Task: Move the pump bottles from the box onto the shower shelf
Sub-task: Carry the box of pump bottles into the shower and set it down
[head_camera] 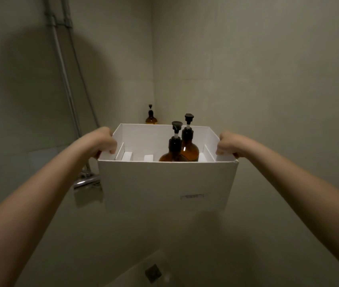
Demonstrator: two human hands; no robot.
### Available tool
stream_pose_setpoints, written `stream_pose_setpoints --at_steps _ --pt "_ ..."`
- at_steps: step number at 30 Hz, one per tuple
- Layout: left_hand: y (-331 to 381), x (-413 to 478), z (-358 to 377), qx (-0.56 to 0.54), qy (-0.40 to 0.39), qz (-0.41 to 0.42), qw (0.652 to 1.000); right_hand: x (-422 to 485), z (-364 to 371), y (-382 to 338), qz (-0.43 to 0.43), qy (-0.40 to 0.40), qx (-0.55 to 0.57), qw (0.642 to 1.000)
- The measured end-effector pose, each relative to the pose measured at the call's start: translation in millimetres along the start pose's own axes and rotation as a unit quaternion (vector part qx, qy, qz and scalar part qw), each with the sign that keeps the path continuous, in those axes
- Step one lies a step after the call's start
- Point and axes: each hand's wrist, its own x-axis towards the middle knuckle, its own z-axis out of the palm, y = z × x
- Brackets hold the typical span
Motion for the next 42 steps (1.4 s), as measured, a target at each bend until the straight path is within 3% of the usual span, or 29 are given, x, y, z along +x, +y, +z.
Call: stream_pose_setpoints --at_steps 12,23,33,42 --pt "-64 34 -35 -0.009 0.074 -0.152 0.986 123 54 -93 -0.117 -0.082 -0.037 0.989" --pt "-98 39 -41 -0.023 0.153 -0.281 0.947 208 100 -163 -0.256 -0.139 -0.066 0.954" --pt "-131 32 -38 -0.011 0.164 -0.333 0.929 221 155 -192 -0.262 -0.178 -0.068 0.946" --pt "-166 28 1 0.017 0.16 -0.33 0.93 217 209 -171 -0.244 -0.178 -0.063 0.951"
